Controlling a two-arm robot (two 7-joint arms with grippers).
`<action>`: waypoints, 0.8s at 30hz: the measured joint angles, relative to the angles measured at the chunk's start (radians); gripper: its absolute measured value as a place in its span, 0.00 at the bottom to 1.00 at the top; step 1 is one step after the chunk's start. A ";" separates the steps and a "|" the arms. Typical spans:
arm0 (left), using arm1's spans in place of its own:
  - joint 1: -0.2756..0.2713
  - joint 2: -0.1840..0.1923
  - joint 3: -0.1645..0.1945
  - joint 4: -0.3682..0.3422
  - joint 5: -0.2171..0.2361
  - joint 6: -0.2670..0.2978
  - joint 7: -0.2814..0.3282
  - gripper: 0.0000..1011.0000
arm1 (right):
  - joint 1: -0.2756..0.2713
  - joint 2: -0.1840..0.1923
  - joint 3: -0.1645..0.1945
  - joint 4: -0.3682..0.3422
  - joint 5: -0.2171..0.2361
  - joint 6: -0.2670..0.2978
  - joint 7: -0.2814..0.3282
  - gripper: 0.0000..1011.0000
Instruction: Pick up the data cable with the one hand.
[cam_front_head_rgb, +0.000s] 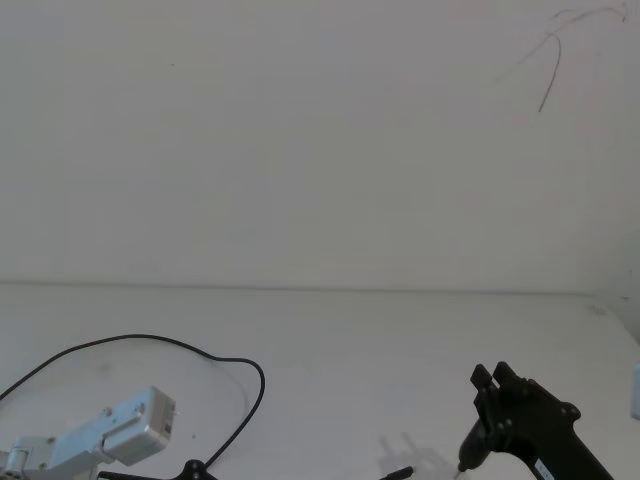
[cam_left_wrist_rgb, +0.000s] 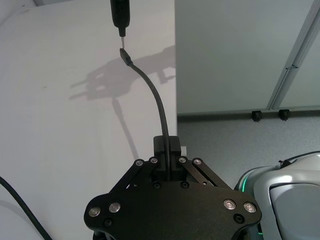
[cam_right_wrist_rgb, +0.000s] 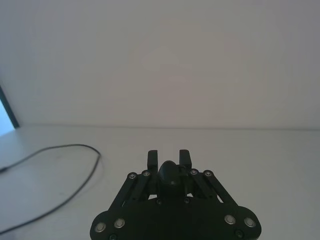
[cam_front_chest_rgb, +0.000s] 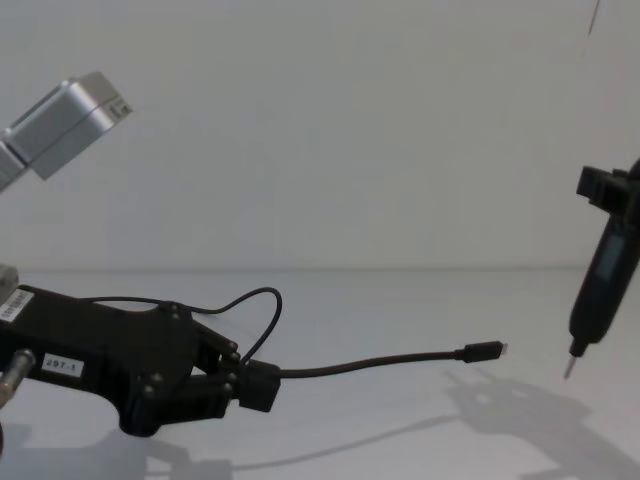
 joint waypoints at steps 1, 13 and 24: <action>0.000 0.000 0.000 0.000 0.000 -0.001 -0.001 0.05 | 0.000 -0.004 0.003 -0.005 0.020 0.010 0.007 0.25; 0.001 0.003 -0.001 0.002 -0.007 -0.006 -0.006 0.05 | 0.014 -0.033 0.016 -0.040 0.140 0.079 0.044 0.25; 0.002 0.004 -0.001 0.003 -0.008 -0.007 -0.008 0.05 | 0.021 -0.039 0.019 -0.050 0.197 0.106 0.061 0.25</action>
